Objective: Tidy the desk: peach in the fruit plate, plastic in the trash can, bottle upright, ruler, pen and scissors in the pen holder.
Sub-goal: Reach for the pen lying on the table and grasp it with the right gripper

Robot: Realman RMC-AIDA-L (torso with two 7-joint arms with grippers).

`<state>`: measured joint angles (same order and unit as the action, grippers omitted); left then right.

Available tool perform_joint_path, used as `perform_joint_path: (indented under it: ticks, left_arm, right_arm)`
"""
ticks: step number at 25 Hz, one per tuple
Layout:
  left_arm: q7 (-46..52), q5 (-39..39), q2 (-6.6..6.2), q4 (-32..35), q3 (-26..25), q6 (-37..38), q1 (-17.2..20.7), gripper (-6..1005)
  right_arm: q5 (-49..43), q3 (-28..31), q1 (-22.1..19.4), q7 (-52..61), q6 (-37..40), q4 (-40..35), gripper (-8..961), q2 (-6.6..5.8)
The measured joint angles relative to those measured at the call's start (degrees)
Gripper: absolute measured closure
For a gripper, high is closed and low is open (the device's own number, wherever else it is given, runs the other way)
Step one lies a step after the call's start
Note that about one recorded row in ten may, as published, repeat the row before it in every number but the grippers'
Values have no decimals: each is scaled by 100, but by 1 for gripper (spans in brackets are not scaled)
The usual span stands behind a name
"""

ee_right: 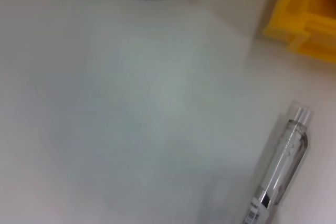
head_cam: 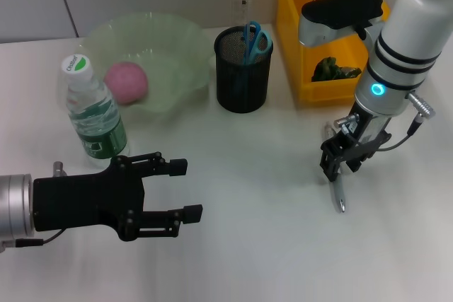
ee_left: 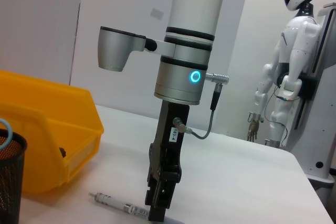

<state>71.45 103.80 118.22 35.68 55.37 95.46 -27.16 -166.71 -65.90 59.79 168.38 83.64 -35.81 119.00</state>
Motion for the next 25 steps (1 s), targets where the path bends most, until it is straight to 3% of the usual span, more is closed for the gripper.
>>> perform_joint_path:
  ticks: [21,25]
  left_arm:
    - [0,-10,16,0,0,12,18,197]
    - [0,-10,23,0,0,22,23,197]
  right_arm:
    - [-39,-59,57,-13,-30,122,528,0]
    - [-43,-129,60,-25,-32,145,581,0]
